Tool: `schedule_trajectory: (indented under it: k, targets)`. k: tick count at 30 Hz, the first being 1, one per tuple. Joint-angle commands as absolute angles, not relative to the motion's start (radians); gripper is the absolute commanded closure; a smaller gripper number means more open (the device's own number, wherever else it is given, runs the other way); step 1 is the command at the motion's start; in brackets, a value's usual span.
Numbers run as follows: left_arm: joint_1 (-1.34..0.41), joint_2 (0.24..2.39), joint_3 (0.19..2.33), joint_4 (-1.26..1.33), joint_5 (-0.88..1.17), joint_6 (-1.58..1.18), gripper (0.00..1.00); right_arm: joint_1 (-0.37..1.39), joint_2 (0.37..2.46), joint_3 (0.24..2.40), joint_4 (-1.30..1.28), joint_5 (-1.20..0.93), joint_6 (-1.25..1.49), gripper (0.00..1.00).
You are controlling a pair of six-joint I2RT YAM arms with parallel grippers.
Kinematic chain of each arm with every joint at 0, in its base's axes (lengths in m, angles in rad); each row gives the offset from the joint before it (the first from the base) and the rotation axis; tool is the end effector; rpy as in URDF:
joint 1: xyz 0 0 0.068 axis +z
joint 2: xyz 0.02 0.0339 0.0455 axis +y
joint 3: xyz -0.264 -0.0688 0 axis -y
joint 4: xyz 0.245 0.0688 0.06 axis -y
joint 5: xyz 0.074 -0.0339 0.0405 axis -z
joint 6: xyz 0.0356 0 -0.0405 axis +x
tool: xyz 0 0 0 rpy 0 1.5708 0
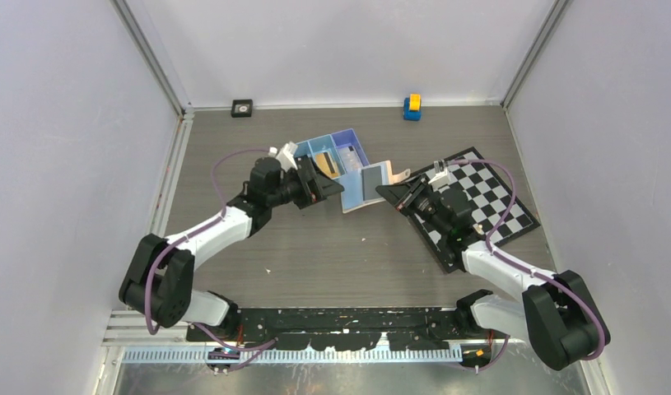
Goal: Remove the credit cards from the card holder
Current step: Place the credit card in the storage box, then remove the credit card from the card holder.
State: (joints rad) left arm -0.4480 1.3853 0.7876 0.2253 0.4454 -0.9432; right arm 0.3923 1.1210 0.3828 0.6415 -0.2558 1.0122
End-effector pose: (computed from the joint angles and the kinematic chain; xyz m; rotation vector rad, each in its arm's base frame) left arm 0.2696 -0.1466 0.2461 -0.2028 2.1480 -1.3039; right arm 0.2135 0.0981 0.2203 0.3523 1.7957 1.2441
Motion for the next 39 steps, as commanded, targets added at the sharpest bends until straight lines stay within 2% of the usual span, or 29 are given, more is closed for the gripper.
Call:
schedule_trajectory:
  k: [1,7,11,13,16,18,21,22,24,26,29,30,33,34,37,39]
  targets:
    - [-0.485,1.397,0.733,0.524,0.514,-0.994,0.10,0.385,1.121,0.372,0.905,-0.355,1.071,0.99]
    - [-0.486,1.450,0.670,0.724,0.544,-1.075,0.11,0.381,1.110,0.361,0.969,-0.386,1.092,1.00]
    - [-0.486,1.478,0.653,0.870,0.579,-1.130,0.17,0.382,1.116,0.359,0.971,-0.386,1.106,1.00]
    - [-0.486,1.484,0.653,0.901,0.586,-1.147,0.24,0.382,1.137,0.358,1.011,-0.398,1.129,0.99]
    - [-0.486,1.477,0.638,0.954,0.577,-1.156,0.38,0.380,1.173,0.365,1.046,-0.421,1.148,1.00]
    - [-0.486,1.463,0.628,0.975,0.571,-1.152,0.52,0.380,1.190,0.369,1.042,-0.425,1.143,1.00]
    - [-0.486,1.436,0.620,0.956,0.557,-1.128,0.80,0.381,1.198,0.383,0.985,-0.421,1.110,1.00]
    - [-0.486,1.428,0.622,0.937,0.552,-1.118,0.89,0.381,1.197,0.391,0.963,-0.421,1.094,0.98]
    - [-0.486,1.412,0.623,0.885,0.534,-1.090,1.00,0.382,1.188,0.391,0.939,-0.414,1.064,0.86]
    - [-0.485,1.384,0.631,0.790,0.501,-1.055,1.00,0.380,1.156,0.398,0.851,-0.381,1.018,0.72]
    - [-0.486,1.347,0.648,0.669,0.463,-0.992,1.00,0.381,1.096,0.420,0.693,-0.324,0.942,0.65]
    - [-0.487,1.336,0.657,0.628,0.455,-0.972,1.00,0.380,1.084,0.425,0.667,-0.318,0.930,0.65]
    - [-0.486,1.318,0.675,0.552,0.440,-0.936,1.00,0.381,1.072,0.432,0.651,-0.324,0.919,0.54]
    - [-0.486,1.318,0.675,0.552,0.441,-0.932,1.00,0.382,1.081,0.436,0.653,-0.334,0.920,0.57]
    - [-0.486,1.328,0.680,0.560,0.456,-0.935,1.00,0.382,1.121,0.457,0.671,-0.377,0.938,0.72]
    - [-0.486,1.339,0.684,0.567,0.465,-0.936,1.00,0.382,1.150,0.468,0.684,-0.403,0.950,0.75]
